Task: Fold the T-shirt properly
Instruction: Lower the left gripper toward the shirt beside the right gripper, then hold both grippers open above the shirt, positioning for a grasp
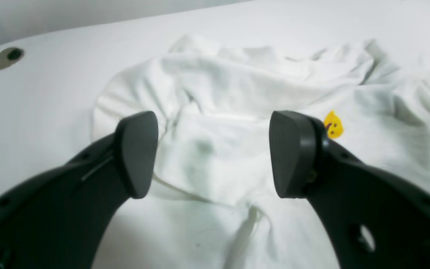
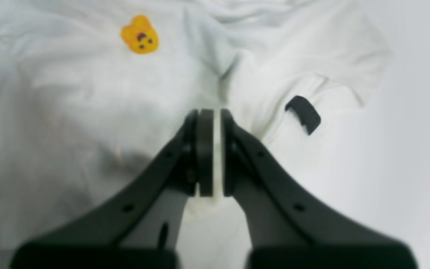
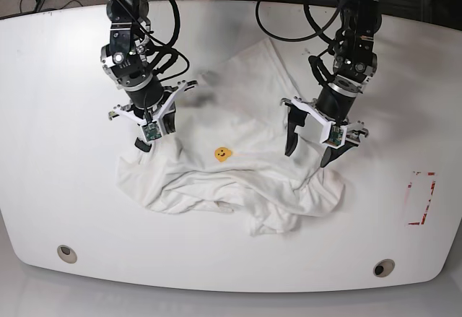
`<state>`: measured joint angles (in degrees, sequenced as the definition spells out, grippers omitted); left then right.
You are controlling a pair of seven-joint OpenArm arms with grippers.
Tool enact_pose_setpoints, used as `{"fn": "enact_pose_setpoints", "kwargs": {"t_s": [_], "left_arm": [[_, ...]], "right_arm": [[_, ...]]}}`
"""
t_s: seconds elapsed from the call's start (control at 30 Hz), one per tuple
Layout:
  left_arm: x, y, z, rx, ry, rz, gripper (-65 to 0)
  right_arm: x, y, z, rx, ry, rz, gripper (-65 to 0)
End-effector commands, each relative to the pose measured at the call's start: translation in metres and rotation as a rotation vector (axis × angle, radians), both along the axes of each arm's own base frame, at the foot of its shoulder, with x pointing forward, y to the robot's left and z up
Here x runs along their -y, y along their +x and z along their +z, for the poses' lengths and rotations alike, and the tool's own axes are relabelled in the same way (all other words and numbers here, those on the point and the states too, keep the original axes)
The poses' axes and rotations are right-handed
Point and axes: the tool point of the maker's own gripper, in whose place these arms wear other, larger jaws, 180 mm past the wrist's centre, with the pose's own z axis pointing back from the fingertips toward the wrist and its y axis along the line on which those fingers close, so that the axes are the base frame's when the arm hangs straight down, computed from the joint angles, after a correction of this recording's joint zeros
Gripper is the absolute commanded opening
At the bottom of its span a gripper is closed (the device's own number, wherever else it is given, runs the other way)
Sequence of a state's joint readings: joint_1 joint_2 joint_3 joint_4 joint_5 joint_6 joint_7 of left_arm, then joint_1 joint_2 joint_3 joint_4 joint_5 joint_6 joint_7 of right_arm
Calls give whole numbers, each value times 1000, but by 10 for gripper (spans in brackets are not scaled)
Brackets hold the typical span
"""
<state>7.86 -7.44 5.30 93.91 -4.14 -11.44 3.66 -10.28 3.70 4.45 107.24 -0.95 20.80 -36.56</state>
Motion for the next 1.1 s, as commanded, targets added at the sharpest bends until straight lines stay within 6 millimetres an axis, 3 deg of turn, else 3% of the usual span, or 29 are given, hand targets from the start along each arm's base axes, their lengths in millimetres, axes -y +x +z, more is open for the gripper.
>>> {"fn": "enact_pose_setpoints", "kwargs": {"t_s": [0.0,0.3,0.5,0.63,0.77,0.83,1.07], "left_arm": [[-3,5,14,48,-3,7,-233],[-22,2,5,8,24,47,-267],[-38,-1,2,7,40,76,-244],[-39,-3,0,4,42,69,-239],[-36,-4,0,5,36,61,-237],[-33,-4,-3,-2,24,68,-237],[-31,-5,-4,-3,17,71,-236]], "right_arm": [[2,9,18,57,5,-1,-611],[5,16,19,54,-24,25,-620],[0,23,14,58,-5,29,-615],[-3,28,10,54,-7,41,-605],[-9,36,12,65,-22,65,-581],[-21,47,22,95,-24,98,-529],[-26,53,29,117,-9,103,-472]]}}
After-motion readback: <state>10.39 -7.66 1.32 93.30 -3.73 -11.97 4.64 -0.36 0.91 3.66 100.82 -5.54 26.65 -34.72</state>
